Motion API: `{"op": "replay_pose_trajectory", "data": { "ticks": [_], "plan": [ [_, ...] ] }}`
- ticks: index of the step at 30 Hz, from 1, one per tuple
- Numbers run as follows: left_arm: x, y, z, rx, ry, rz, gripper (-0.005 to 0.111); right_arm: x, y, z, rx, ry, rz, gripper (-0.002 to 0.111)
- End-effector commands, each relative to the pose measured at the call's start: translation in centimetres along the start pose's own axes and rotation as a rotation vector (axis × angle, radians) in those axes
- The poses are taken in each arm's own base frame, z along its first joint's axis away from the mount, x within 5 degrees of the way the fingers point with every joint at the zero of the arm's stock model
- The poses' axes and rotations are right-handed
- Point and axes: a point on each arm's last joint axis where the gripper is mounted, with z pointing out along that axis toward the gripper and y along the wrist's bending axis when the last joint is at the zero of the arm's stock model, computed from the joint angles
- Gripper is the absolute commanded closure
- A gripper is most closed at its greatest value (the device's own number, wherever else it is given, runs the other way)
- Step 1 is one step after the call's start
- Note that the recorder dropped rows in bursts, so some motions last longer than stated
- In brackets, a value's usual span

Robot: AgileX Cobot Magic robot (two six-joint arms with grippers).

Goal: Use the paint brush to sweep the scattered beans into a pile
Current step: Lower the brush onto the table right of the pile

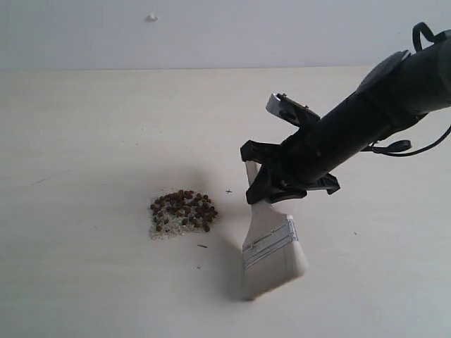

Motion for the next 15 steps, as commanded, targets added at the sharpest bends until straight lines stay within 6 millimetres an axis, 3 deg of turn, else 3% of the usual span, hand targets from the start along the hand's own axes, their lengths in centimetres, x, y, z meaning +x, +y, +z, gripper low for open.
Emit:
{"op": "replay_pose_trajectory", "data": {
  "ticks": [1,8,15],
  "plan": [
    [0.0,0.0,0.0,0.002,-0.006,-0.002,0.107,-0.1,-0.4,1.1,-0.059,-0.015,0.005,0.108],
    [0.0,0.0,0.0,0.002,-0.006,-0.002,0.107,-0.2,-0.8,1.9,-0.098,-0.017,-0.005,0.108],
    [0.0,0.0,0.0,0.002,-0.006,-0.002,0.107,-0.7,-2.2,0.9,-0.115,-0.034,0.015,0.108]
  ]
}}
